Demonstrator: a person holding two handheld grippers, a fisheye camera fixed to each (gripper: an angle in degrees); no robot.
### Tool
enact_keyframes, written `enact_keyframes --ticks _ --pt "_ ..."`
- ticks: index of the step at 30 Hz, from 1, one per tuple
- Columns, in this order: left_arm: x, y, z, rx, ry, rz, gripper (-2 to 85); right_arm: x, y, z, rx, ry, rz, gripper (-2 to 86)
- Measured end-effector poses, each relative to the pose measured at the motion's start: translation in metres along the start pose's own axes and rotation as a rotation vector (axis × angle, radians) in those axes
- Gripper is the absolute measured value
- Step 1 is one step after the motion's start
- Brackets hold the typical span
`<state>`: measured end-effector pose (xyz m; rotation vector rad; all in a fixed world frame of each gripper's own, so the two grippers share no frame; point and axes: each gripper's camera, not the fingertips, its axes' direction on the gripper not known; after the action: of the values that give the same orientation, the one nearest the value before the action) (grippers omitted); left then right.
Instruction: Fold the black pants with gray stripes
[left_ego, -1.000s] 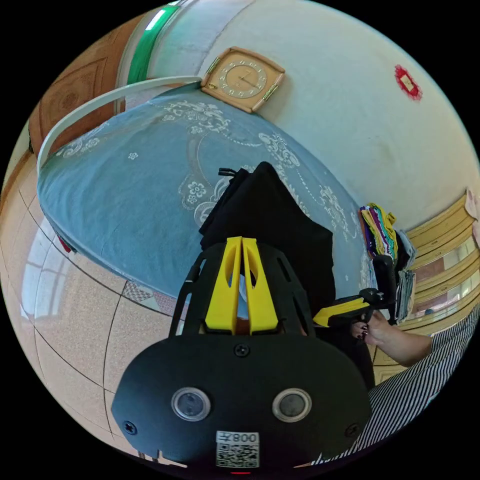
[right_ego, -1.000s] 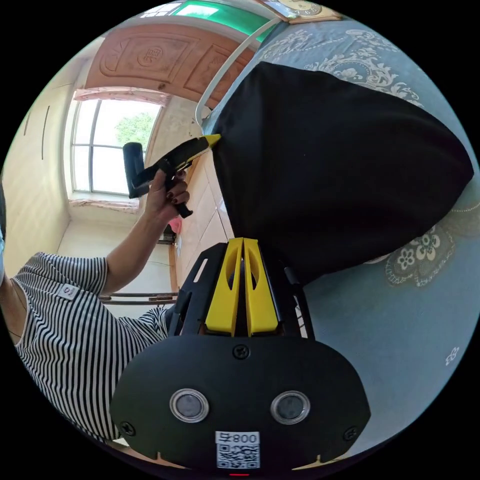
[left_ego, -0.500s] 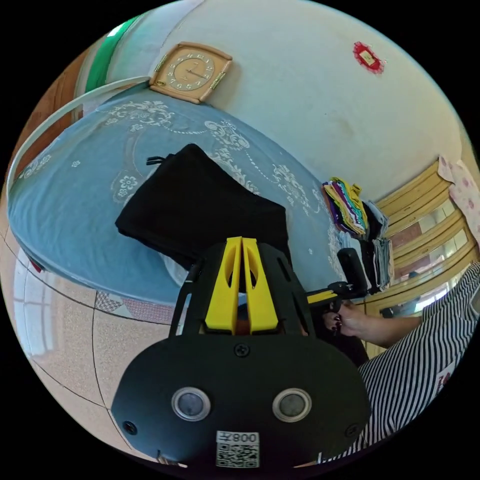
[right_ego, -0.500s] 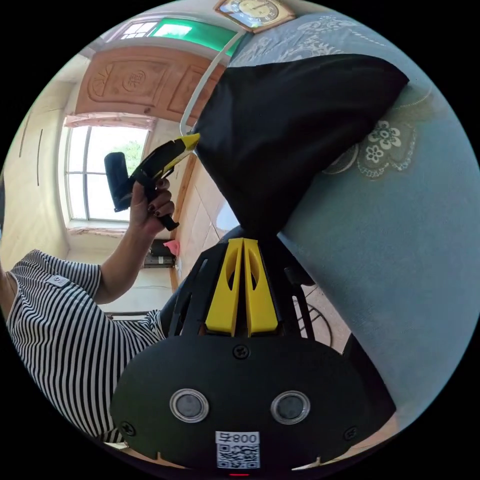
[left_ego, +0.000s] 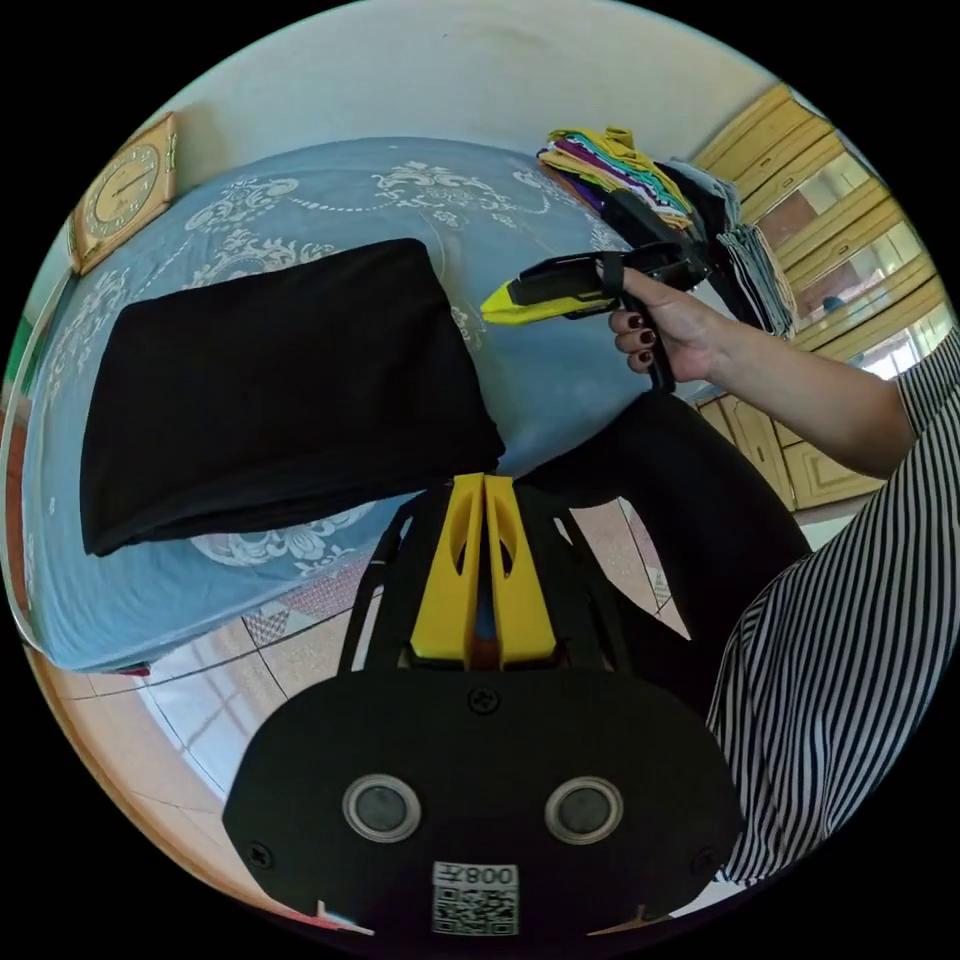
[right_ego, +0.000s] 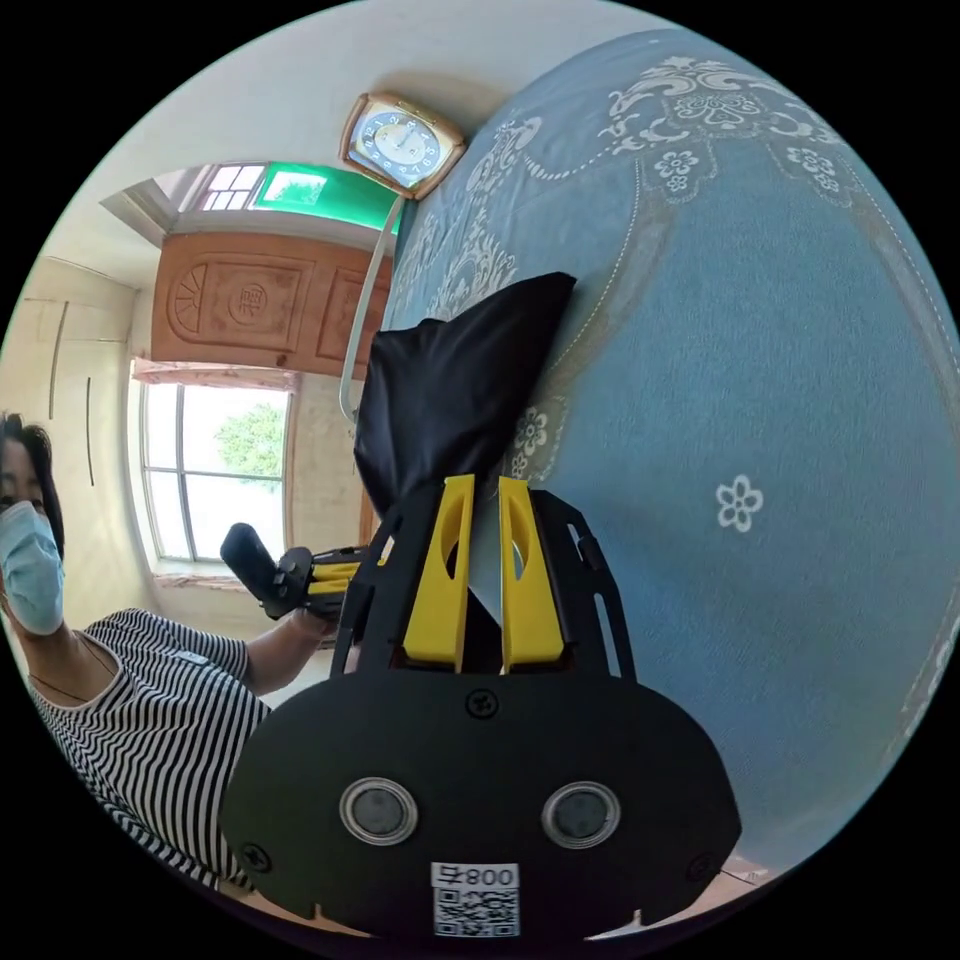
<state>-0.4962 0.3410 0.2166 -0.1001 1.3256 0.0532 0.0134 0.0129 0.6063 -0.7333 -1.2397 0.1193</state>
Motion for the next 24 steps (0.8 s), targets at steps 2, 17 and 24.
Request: enact_keyframes --ticks 2,17,24 --pt "-0.015 -0.001 0.006 0.000 0.092 -0.166 3.3 0.004 -0.016 -0.010 0.034 0.010 0.021 5.8" --pt "-0.086 -0.001 0.020 0.150 0.340 -0.482 2.7 0.014 -0.085 -0.039 0.060 -0.061 0.118 1.4" --pt "-0.120 0.002 0.039 0.138 0.482 -0.582 2.0 0.013 -0.106 -0.060 0.024 -0.042 0.103 0.6"
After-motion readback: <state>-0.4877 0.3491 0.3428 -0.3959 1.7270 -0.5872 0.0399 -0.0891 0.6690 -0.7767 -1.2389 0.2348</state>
